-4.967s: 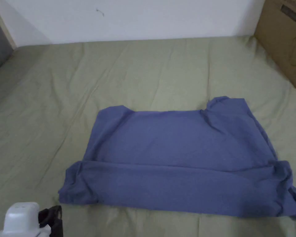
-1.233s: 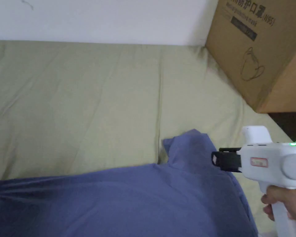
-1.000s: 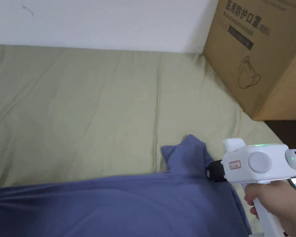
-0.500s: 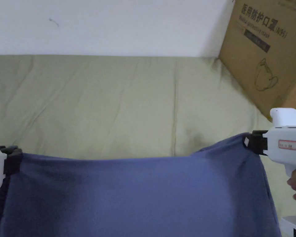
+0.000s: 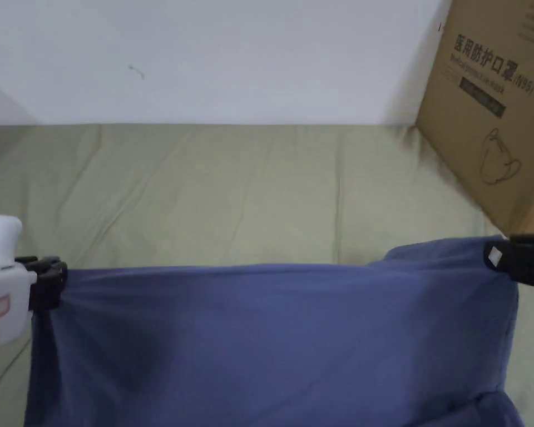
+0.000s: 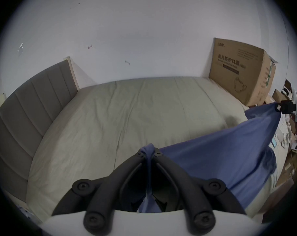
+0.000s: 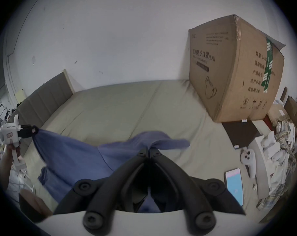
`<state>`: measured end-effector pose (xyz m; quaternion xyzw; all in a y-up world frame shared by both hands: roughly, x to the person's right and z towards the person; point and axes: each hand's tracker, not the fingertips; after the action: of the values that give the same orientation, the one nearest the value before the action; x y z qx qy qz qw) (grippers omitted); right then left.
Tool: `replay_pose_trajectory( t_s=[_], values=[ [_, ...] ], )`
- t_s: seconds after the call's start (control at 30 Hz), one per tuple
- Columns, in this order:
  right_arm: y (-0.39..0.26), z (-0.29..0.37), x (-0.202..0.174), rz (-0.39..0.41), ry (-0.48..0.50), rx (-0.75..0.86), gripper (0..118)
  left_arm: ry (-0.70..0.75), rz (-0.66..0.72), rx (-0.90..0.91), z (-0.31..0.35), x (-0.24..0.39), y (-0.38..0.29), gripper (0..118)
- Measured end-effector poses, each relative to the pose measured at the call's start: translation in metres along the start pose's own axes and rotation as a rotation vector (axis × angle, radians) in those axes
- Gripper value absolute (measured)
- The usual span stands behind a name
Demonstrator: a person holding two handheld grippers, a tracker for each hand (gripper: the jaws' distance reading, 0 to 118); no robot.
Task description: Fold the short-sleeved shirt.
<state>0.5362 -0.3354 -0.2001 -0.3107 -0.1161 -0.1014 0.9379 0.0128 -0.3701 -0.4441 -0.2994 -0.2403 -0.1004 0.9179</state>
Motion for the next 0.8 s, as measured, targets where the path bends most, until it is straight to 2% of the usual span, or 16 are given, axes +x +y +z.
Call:
replay_pose_trajectory(
  t_s=[0.2,0.33,0.5,0.53,0.6,0.7,0.73,0.77,0.8],
  values=[
    [-0.086,0.054,0.008,0.005,0.039,-0.093,0,-0.048,0.039,-0.109,0.047,-0.001,-0.077,3],
    [-0.143,0.072,0.001,0.019,0.009,-0.158,0,-0.081,0.1,-0.225,0.055,-0.002,-0.136,3],
    [-0.201,0.053,0.007,0.053,-0.087,-0.252,0,-0.075,0.116,-0.315,0.041,0.002,-0.193,3],
    [-0.209,0.048,0.01,0.048,-0.099,-0.269,0,-0.075,0.141,-0.314,0.039,0.0,-0.201,3],
    [-0.227,0.035,0.024,-0.018,-0.11,-0.295,0,-0.085,0.189,-0.29,0.038,-0.004,-0.209,5],
    [-0.243,0.028,0.022,0.024,-0.128,-0.239,0,-0.079,0.242,-0.234,0.041,-0.005,-0.213,8],
    [-0.239,0.038,0.016,0.036,-0.135,-0.23,4,-0.09,0.26,-0.235,0.045,-0.006,-0.212,16],
    [-0.237,0.042,0.012,0.041,-0.168,-0.22,17,-0.103,0.276,-0.241,0.05,-0.007,-0.21,29],
    [-0.234,0.048,0.01,0.038,-0.198,-0.193,36,-0.119,0.28,-0.25,0.055,-0.009,-0.207,53]
  ],
)
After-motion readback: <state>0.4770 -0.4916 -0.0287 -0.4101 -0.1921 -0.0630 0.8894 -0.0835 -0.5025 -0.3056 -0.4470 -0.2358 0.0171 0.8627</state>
